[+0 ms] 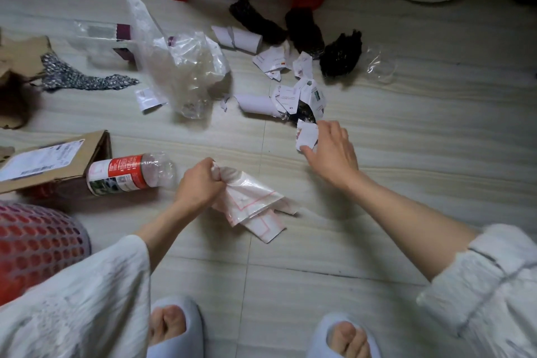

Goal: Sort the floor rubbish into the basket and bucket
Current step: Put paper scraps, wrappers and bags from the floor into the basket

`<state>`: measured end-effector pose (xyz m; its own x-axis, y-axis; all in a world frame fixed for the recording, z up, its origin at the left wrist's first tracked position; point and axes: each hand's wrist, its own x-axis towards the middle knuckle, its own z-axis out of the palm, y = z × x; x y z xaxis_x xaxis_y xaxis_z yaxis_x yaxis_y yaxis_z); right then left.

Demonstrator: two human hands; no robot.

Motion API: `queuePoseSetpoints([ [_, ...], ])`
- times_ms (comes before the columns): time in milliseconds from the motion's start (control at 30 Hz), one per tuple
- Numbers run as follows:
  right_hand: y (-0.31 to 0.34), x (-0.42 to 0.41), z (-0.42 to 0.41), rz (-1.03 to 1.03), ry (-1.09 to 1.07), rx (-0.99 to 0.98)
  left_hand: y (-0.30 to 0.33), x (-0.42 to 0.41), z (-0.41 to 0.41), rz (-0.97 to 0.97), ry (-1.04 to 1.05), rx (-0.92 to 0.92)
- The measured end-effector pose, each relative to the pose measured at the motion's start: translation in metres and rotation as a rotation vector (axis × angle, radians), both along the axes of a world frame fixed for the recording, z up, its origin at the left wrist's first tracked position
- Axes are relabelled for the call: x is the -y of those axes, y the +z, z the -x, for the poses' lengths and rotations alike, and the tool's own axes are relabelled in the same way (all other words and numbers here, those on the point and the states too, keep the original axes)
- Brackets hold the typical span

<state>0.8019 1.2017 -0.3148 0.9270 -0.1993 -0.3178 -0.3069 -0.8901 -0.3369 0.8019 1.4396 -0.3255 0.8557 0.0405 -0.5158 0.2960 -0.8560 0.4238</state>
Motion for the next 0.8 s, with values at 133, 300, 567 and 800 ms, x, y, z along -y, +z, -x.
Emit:
queuePoseSetpoints([
  [133, -0.011, -0.012, -0.039, -0.004, -0.114, -0.104, -0.009, 0.0, -0.002, -0.018, 0.004, 0.013],
  [300, -0.025, -0.015, -0.047, 0.167, -0.088, -0.097, -0.016, -0.003, -0.001, 0.035, 0.068, 0.012],
  [567, -0.024, -0.006, -0.03, 0.162, -0.037, -0.004, -0.013, -0.008, -0.006, 0.043, 0.044, -0.042],
  [800, 0.031, -0.002, 0.0, 0.083, -0.082, -0.008, 0.051, 0.004, -0.026, -0.004, -0.292, -0.099],
])
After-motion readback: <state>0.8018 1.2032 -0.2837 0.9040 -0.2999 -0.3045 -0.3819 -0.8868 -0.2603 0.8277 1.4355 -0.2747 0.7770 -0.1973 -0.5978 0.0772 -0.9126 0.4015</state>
